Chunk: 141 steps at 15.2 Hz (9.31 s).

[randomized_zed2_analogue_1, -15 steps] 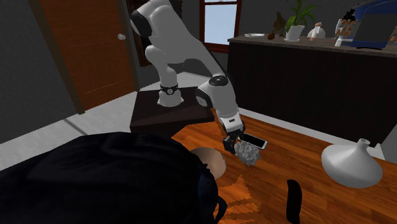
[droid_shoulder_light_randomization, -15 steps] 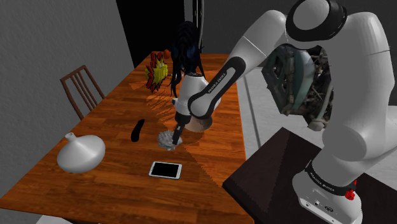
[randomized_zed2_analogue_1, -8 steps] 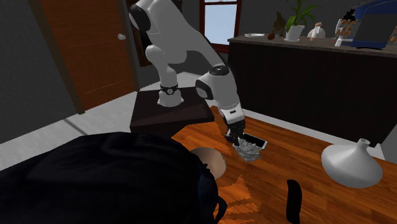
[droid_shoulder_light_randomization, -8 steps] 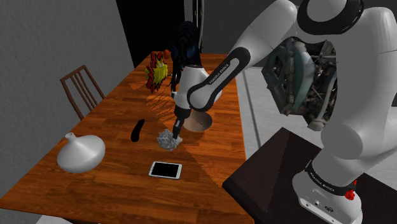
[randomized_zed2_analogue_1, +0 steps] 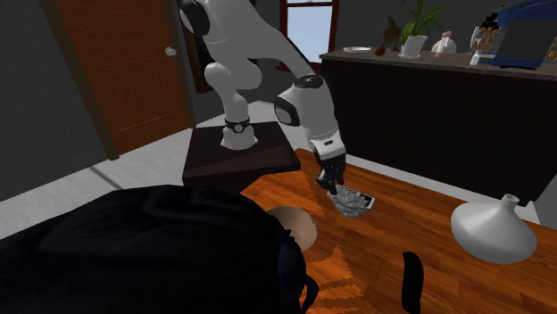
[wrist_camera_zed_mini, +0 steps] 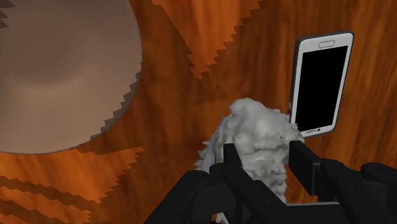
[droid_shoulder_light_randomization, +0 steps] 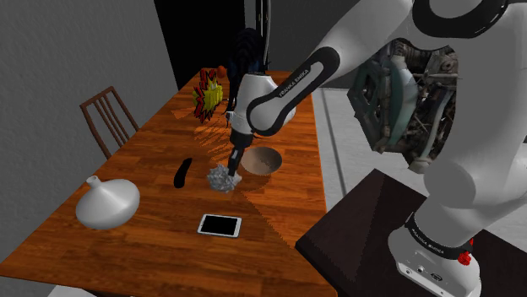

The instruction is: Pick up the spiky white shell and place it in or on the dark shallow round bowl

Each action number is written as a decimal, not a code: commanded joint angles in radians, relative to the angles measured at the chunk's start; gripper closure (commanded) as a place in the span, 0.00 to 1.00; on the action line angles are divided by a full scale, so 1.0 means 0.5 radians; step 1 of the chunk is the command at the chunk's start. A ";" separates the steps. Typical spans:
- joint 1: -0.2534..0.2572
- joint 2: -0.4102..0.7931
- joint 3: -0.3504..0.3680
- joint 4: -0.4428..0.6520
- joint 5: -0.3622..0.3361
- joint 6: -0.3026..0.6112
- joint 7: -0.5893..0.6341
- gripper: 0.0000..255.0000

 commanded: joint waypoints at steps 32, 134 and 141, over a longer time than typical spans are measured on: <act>-0.061 -0.381 -0.341 -0.320 -0.849 0.103 0.230 0.00; -0.138 -0.608 -0.260 -0.343 -0.567 -0.027 0.397 1.00; -0.080 -0.519 -0.336 -0.341 -0.708 0.032 0.502 1.00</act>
